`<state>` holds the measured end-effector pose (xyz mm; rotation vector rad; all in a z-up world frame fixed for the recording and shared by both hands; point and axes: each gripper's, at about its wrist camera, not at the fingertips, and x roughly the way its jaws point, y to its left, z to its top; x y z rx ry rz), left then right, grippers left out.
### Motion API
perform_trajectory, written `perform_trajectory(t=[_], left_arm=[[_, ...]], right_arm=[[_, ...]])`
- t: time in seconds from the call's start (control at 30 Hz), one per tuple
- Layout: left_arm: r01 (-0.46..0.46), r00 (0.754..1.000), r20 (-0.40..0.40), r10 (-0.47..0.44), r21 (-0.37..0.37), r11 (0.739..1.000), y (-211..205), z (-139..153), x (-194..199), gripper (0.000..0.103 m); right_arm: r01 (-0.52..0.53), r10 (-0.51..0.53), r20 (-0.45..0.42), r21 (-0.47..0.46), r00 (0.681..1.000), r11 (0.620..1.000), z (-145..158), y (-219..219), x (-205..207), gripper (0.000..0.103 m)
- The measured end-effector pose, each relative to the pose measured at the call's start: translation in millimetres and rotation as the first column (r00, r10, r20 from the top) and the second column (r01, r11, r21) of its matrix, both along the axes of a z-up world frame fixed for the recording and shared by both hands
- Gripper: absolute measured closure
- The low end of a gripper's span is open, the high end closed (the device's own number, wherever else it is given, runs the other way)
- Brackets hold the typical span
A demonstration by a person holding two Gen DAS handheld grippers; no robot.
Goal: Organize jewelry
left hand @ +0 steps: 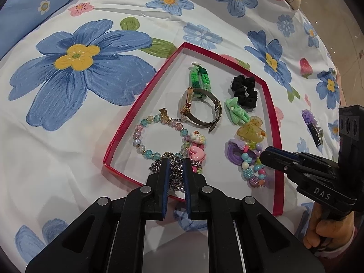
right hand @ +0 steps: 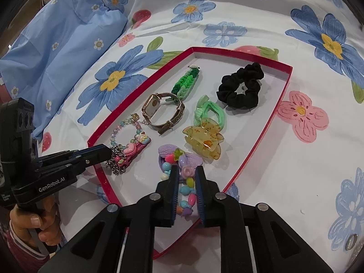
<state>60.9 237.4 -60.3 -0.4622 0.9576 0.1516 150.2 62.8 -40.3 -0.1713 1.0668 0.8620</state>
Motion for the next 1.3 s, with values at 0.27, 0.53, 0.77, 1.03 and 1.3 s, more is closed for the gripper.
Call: perform_trajectory(t=[0.27, 0.53, 0.77, 1.03, 1.3], left_arm=[[-0.018, 1.0, 0.015, 0.018, 0.003, 1.0, 0, 8, -5, 0.066], [-0.055, 0.996, 0.072, 0.053, 0.022, 0.998, -4, 29, -19, 0.038], [-0.128, 0.983, 0.132, 0.127, -0.002, 0.992, -5, 43, -43, 0.02], [-0.148, 0.98, 0.131, 0.147, -0.006, 0.989, -20, 43, -68, 0.019], [-0.162, 0.98, 0.127, 0.152, 0.076, 0.984, -41, 52, -91, 0.017]], right_arm=[[0.025, -0.025, 0.006, 0.049, 1.0, 0.998, 10, -13, 0, 0.074], [0.072, -0.077, 0.027, 0.153, 0.997, 0.986, 25, -35, -2, 0.06], [0.11, -0.127, 0.049, 0.272, 0.991, 0.956, 34, -57, -10, 0.04], [0.127, -0.155, 0.055, 0.35, 0.986, 0.928, 34, -77, -32, 0.035], [0.136, -0.167, 0.055, 0.365, 0.984, 0.921, 33, -97, -52, 0.033]])
